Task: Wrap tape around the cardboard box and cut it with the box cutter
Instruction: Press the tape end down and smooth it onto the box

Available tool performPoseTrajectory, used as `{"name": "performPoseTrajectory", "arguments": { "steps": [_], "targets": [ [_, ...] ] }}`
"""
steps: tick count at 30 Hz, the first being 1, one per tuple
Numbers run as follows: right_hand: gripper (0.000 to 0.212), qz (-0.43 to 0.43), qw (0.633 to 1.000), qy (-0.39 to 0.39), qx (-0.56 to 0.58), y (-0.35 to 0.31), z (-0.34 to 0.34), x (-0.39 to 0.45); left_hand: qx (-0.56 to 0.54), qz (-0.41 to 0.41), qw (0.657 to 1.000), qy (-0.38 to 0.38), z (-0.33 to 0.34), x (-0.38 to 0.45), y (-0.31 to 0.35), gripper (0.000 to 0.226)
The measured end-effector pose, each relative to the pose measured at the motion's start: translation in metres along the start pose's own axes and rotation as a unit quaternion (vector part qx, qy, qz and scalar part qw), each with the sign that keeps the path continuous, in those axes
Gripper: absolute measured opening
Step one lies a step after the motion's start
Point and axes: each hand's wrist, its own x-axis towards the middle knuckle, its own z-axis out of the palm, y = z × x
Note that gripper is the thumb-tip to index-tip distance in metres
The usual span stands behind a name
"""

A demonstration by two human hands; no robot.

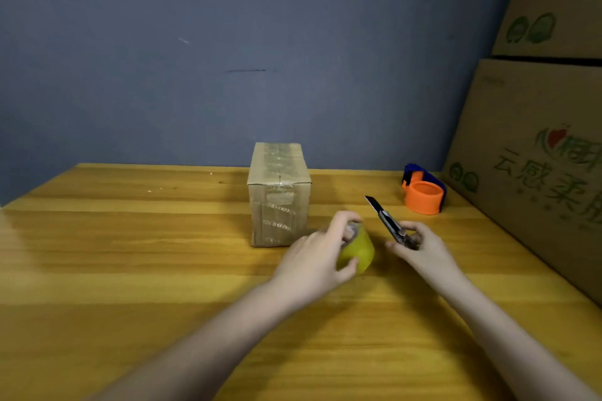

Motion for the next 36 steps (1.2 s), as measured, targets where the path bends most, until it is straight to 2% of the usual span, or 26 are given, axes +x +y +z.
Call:
{"name": "performPoseTrajectory", "arguments": {
  "steps": [4, 9, 12, 15, 19, 21, 23, 27, 36],
  "targets": [
    [0.037, -0.003, 0.984, 0.084, -0.155, 0.02, -0.007, 0.006, 0.104, 0.064, 0.992, -0.016, 0.033, 0.019, 0.011, 0.05],
    [0.04, 0.047, 0.953, 0.109, -0.281, 0.035, -0.013, 0.004, 0.166, 0.078, 0.983, -0.033, 0.071, 0.041, 0.021, 0.045],
    [0.038, 0.044, 0.934, 0.121, -0.334, 0.042, -0.013, 0.002, 0.202, 0.135, 0.97, 0.004, 0.092, 0.045, 0.022, 0.054],
    [0.036, 0.036, 0.924, 0.147, -0.352, 0.045, -0.012, 0.001, 0.267, 0.17, 0.947, 0.063, 0.108, 0.052, 0.022, 0.064],
    [0.032, 0.032, 0.903, 0.154, -0.399, 0.047, -0.012, 0.003, 0.251, 0.191, 0.942, 0.113, 0.121, 0.057, 0.015, 0.055],
    [0.032, 0.029, 0.891, 0.158, -0.424, 0.048, -0.013, 0.004, 0.247, 0.192, 0.942, 0.123, 0.123, 0.058, 0.01, 0.044],
    [0.033, 0.035, 0.887, 0.154, -0.435, 0.047, -0.014, 0.004, 0.234, 0.181, 0.949, 0.114, 0.122, 0.057, 0.006, 0.03],
    [0.034, 0.041, 0.893, 0.144, -0.424, 0.045, -0.014, 0.003, 0.206, 0.155, 0.963, 0.074, 0.12, 0.055, 0.004, 0.041],
    [0.037, 0.03, 0.893, 0.145, -0.425, 0.044, -0.012, 0.003, 0.219, 0.152, 0.962, 0.065, 0.119, 0.054, 0.008, 0.043]
  ]
}}
